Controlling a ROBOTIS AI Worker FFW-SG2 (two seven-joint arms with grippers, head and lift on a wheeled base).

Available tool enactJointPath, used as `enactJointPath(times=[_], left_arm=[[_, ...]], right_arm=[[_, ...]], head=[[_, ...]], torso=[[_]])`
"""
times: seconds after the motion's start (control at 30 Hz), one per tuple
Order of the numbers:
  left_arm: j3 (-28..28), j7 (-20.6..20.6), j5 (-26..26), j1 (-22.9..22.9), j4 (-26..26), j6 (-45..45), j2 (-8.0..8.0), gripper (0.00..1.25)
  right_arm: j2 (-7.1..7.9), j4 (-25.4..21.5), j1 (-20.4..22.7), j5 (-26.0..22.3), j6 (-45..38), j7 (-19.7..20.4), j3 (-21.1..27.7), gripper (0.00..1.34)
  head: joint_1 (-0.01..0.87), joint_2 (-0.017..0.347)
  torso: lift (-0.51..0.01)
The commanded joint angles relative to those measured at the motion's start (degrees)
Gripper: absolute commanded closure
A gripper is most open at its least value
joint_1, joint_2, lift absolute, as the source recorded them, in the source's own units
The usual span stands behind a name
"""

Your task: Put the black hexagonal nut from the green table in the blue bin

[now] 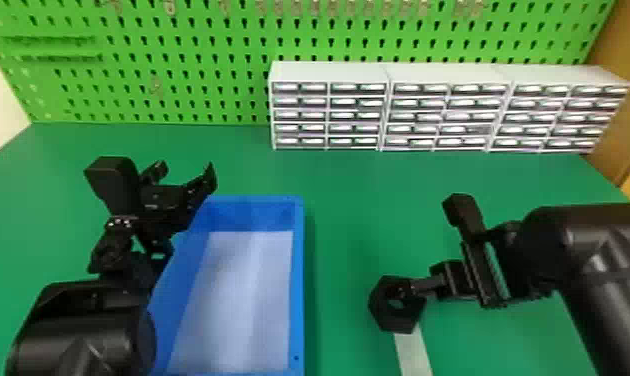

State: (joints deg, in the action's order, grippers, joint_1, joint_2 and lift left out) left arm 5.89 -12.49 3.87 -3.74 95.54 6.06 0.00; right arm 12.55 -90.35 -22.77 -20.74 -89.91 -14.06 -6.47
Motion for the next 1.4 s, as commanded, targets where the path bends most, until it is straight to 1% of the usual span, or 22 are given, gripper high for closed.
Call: enactJointPath(times=[0.0, 0.4, 0.47, 0.53, 0.6, 0.7, 0.77, 0.87, 1.0, 1.17, 1.27, 1.37], left_arm=[[0.0, 0.0, 0.0, 0.0, 0.0, 0.0, -0.15, 0.37], [0.0, 0.0, 0.2, 0.0, 0.0, -0.3, -0.15, 0.37], [0.0, 0.0, 0.2, 0.0, 0.0, -0.4, -0.15, 0.37], [0.0, 0.0, 0.3, 0.0, 0.0, -0.4, -0.15, 0.37], [0.0, 0.0, 0.3, 0.0, 0.0, -0.4, -0.15, 0.37], [0.0, 0.0, 0.3, 0.0, 0.0, -0.4, -0.15, 0.37], [0.0, 0.0, 0.3, 0.0, 0.0, -0.4, -0.15, 0.37], [0.0, 0.0, 0.3, 0.0, 0.0, -0.4, -0.15, 0.37], [0.0, 0.0, 0.3, 0.0, 0.0, -0.5, -0.15, 0.37], [0.0, 0.0, 0.4, 0.0, 0.0, -0.5, -0.15, 0.37], [0.1, 0.0, 0.4, 0.1, 0.0, -0.5, -0.15, 0.37], [0.1, 0.0, 0.4, 0.2, 0.0, -0.5, -0.15, 0.37]], right_arm=[[0.01, 0.0, 0.6, 0.0, -0.2, 0.0, 0.3, 0.09], [-0.07, 0.9, 1.5, 0.4, -0.2, 0.0, 0.8, 0.09], [-0.16, 0.9, 1.6, 0.5, -0.2, 0.0, 1.1, 0.11], [-0.16, 0.9, 1.7, 0.6, -0.2, 0.0, 1.2, 0.2], [-0.25, 1.0, 1.7, 0.6, -0.2, 0.0, 1.3, 0.34], [-0.34, 1.1, 1.6, 0.9, -0.2, 0.0, 1.5, 0.72], [-0.34, 1.1, 1.5, 1.0, -0.2, 0.0, 1.5, 0.8], [-0.34, 1.1, 1.5, 1.0, -0.2, 0.0, 1.8, 0.82], [-0.34, 1.1, 1.5, 0.7, -0.2, 0.0, 1.9, 0.91], [-0.34, 1.1, 1.3, 0.6, -0.2, 0.0, 1.9, 0.94], [-0.34, 1.0, 1.4, -0.1, -0.2, 0.0, 2.1, 1.02], [-0.43, 0.6, 1.5, -1.1, -0.2, 0.0, 2.8, 1.03]], head=[[0.686, 0.051], [0.686, 0.051], [0.686, 0.051], [0.686, 0.051], [0.686, 0.051], [0.686, 0.051], [0.686, 0.051], [0.686, 0.051], [0.686, 0.051], [0.686, 0.051], [0.686, 0.051], [0.686, 0.051]], torso=[[-0.097], [-0.097], [-0.097], [-0.097], [-0.097], [-0.097], [-0.097], [-0.097], [-0.097], [-0.097], [-0.097], [-0.097]])
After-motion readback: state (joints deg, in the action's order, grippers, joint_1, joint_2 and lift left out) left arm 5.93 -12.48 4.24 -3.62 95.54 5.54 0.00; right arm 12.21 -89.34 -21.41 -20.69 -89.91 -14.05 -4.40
